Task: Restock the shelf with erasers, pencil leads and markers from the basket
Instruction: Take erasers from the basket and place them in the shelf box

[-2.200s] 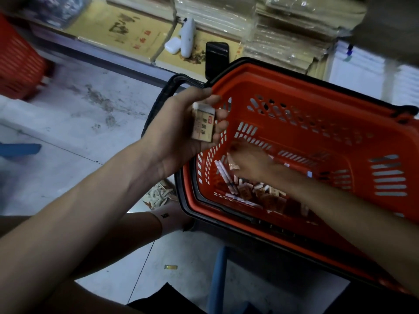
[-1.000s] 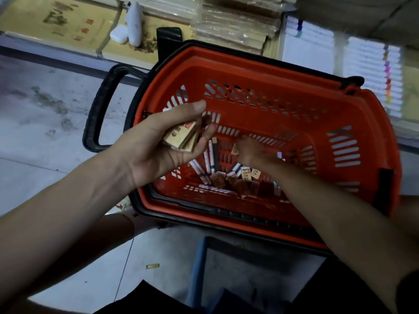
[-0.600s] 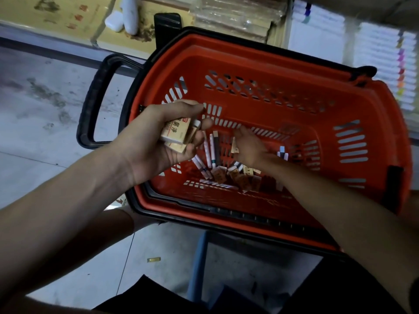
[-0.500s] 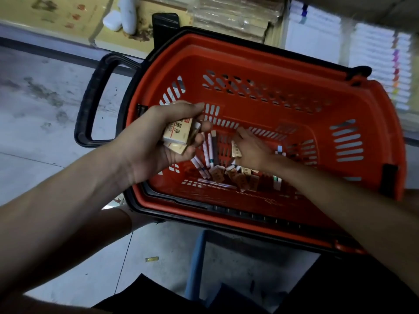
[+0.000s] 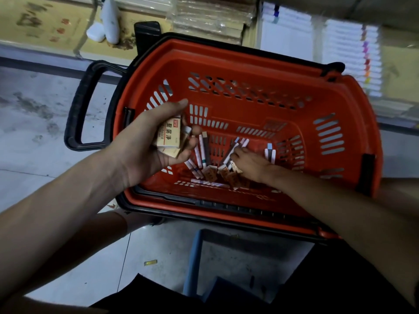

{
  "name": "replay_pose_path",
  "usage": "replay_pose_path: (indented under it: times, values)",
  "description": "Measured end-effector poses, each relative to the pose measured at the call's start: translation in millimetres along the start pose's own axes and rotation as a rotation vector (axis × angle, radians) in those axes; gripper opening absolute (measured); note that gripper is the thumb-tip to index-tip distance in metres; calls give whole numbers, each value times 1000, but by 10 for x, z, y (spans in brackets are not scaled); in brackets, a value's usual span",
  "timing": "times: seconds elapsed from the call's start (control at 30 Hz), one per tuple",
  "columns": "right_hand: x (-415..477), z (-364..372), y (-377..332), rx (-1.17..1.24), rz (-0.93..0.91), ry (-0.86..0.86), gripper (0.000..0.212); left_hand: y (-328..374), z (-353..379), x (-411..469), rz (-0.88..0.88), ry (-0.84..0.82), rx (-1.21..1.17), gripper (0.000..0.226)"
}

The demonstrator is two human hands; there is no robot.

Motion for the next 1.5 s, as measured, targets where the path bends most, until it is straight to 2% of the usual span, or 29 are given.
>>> replay_pose_path:
  times: [0.13, 0.23, 0.37, 0.47, 0.57, 0.67, 0.8, 0.87, 0.97, 1.03, 1.07, 1.13, 1.2, 1.23, 1.37, 1.5]
  values:
    - [3, -70, -110, -213, -88, 19, 41, -24, 20, 50, 20, -5, 11, 18]
    - [-49, -207, -67, -202, -61, 7, 45, -39, 19, 74, 12, -3, 19, 19]
    - [-255, -824, 41, 51, 82, 81, 64, -25, 17, 64, -65, 9, -46, 35]
    - [-549, -1648, 83, 366, 142, 386, 57, -9, 64, 44, -96, 9, -121, 41]
    - [-953, -2531, -7, 606, 75, 653, 55, -4, 164, 6, -101, -34, -155, 48]
    - [-1159, -3112, -293, 613, -18, 652, 61, 7, 309, -52, -83, -144, -151, 59]
    - [-1012, -3197, -629, 504, -33, 553, 49, 30, 446, -124, -42, -223, -145, 61]
    - [-961, -3138, -674, 525, -23, 551, 54, 43, 432, -146, -20, -229, -134, 56]
    - [-1052, -3163, -619, 641, -72, 562, 68, 89, 367, -153, 38, -238, -125, 36]
    - [-1158, -3179, -458, 679, -33, 595, 74, 127, 324, -142, 68, -252, -181, 19]
    - [-1206, -3164, -349, 696, 5, 631, 68, 142, 300, -141, 73, -253, -224, 18]
    - [-1235, -3003, -115, 760, 80, 680, 40, 163, 237, -143, 94, -256, -253, 23]
    - [-1088, -2636, 57, 808, 151, 595, 16, 175, 161, -132, 128, -245, -224, 25]
    - [-940, -2337, 139, 794, 199, 494, 9, 178, 121, -120, 139, -227, -211, 25]
    - [-353, -1034, 352, 517, 385, 43, 17, 153, -40, -66, 163, -97, -130, 34]
    - [-139, -283, 352, 304, 371, -145, 9, 84, -47, 18, 157, -25, -51, 26]
Point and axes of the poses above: each hand's wrist, its own x-axis towards the middle knuckle, its own z-axis out of the palm, y = z × x, the point moved 6 cm from there along x, towards the middle knuckle, and after that the axes turned 3 degrees about y, right-handed, at the moved point
